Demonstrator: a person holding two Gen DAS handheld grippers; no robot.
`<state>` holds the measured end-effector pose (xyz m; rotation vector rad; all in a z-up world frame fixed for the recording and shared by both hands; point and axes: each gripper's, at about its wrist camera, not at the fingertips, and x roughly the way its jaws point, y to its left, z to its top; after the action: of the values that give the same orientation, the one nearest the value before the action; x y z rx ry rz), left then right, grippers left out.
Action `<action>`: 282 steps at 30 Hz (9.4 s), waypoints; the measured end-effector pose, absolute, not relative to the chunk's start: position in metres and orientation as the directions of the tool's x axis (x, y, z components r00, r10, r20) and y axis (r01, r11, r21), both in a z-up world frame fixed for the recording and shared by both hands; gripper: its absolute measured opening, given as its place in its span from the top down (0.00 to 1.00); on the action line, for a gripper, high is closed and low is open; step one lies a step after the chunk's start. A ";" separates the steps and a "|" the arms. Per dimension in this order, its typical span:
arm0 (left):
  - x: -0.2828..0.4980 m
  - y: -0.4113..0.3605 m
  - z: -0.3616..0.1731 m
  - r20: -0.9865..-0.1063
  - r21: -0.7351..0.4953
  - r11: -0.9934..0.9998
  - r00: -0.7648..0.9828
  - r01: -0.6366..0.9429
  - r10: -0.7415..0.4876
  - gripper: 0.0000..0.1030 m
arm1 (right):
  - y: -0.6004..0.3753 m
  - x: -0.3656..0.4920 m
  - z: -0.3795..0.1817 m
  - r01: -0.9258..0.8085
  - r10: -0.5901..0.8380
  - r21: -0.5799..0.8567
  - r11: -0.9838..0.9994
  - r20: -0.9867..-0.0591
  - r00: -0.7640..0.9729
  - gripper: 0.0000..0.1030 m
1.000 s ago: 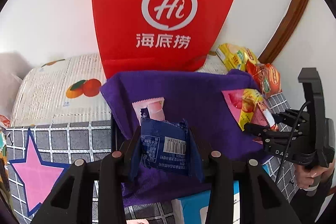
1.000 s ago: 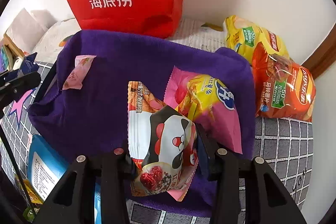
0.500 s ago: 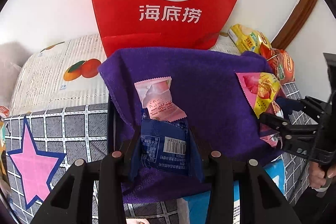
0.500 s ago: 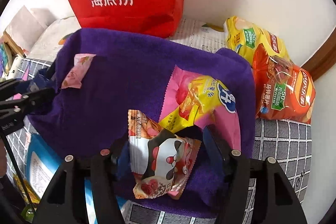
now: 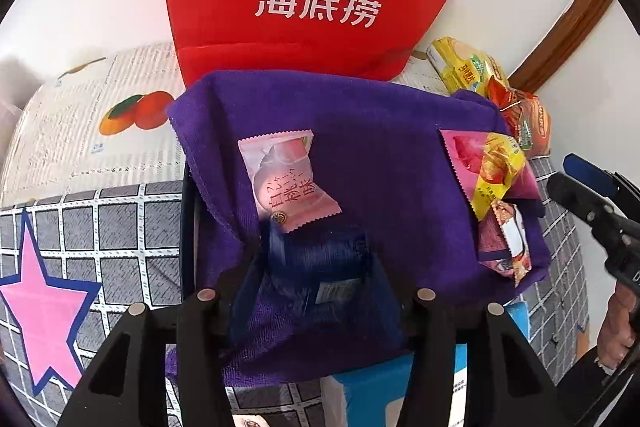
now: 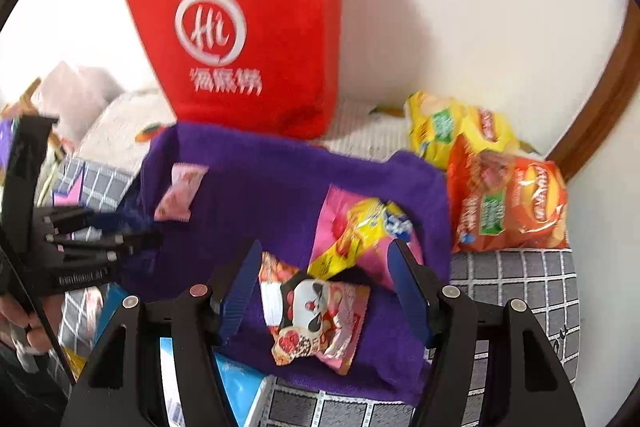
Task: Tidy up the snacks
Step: 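Lower the panda-print bag onto the towel with the right tool while the left lowers the blue packet, then move both tools to the snack pile beside the blue tissue box, then grasp the pink Lotso candy stick with the right tool while the left grasps the beige packet, then carry the Lotso candy stick with the right tool while the left carries the beige packet over the towel, then open the right tool to drop the candy stick on the towel while the left drops the beige packet, then move both tools back to the snack pile beside the blue tissue box, then grasp the green snack bag with the right tool while the left grasps the yellow snack bag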
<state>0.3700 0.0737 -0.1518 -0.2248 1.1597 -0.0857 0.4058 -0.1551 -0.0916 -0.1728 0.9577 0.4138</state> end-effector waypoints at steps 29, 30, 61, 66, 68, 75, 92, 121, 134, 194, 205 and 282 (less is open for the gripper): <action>0.300 0.078 -0.044 -0.783 -0.222 0.975 0.589 0.034 -0.199 0.37 | -0.154 0.230 -0.075 -0.457 0.474 0.250 0.854 -0.737 0.482 0.43; 0.294 0.082 -0.044 -0.780 -0.230 0.973 0.593 0.027 -0.201 0.37 | -0.151 0.224 -0.082 -0.447 0.461 0.245 0.860 -0.748 0.477 0.43; 0.218 0.140 -0.155 -0.852 -0.302 0.950 0.469 -0.080 -0.232 0.38 | -0.155 0.201 -0.156 -0.436 0.555 0.375 0.818 -0.714 0.428 0.85; 0.231 0.122 -0.169 -0.882 -0.260 0.962 0.426 -0.081 -0.202 0.38 | -0.188 0.187 -0.145 -0.384 0.533 0.380 0.842 -0.697 0.479 0.87; 0.235 0.115 -0.176 -0.895 -0.236 0.968 0.408 -0.089 -0.180 0.38 | -0.204 0.180 -0.142 -0.357 0.515 0.377 0.855 -0.698 0.498 0.88; 0.240 0.097 -0.181 -0.902 -0.143 0.986 0.422 -0.082 -0.096 0.47 | -0.255 0.147 -0.150 -0.290 0.442 0.337 0.896 -0.749 0.493 0.89; 0.219 0.146 -0.163 -0.893 -0.129 0.980 0.447 -0.151 -0.048 0.54 | -0.213 0.172 -0.151 -0.446 0.385 0.151 0.882 -0.777 0.497 0.44; 0.203 0.124 -0.084 -0.787 -0.257 0.965 0.590 -0.051 -0.178 0.56 | -0.228 0.190 -0.101 -0.298 0.309 0.160 0.941 -0.765 0.565 0.78; 0.247 0.090 -0.040 -0.739 -0.259 0.965 0.636 0.037 -0.223 0.56 | -0.200 0.274 -0.033 -0.322 0.336 0.160 0.933 -0.710 0.619 0.78; 0.366 0.087 -0.109 -0.830 -0.247 0.968 0.526 -0.052 -0.184 0.56 | -0.158 0.433 -0.137 -0.424 0.294 0.138 0.895 -0.898 0.328 0.65; 0.373 0.082 -0.130 -0.860 -0.253 0.965 0.473 -0.069 -0.191 0.56 | -0.159 0.417 -0.101 -0.457 0.350 0.146 0.877 -0.848 0.399 0.54; 0.154 0.122 -0.124 -0.810 -0.198 0.980 0.565 -0.013 -0.156 0.25 | -0.083 0.157 -0.165 -0.474 0.450 0.216 0.854 -0.764 0.462 0.40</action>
<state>0.1543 0.1218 -0.1240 -0.1894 0.9679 -0.0848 0.1572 -0.0828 -0.1653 -0.0284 0.9304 0.5681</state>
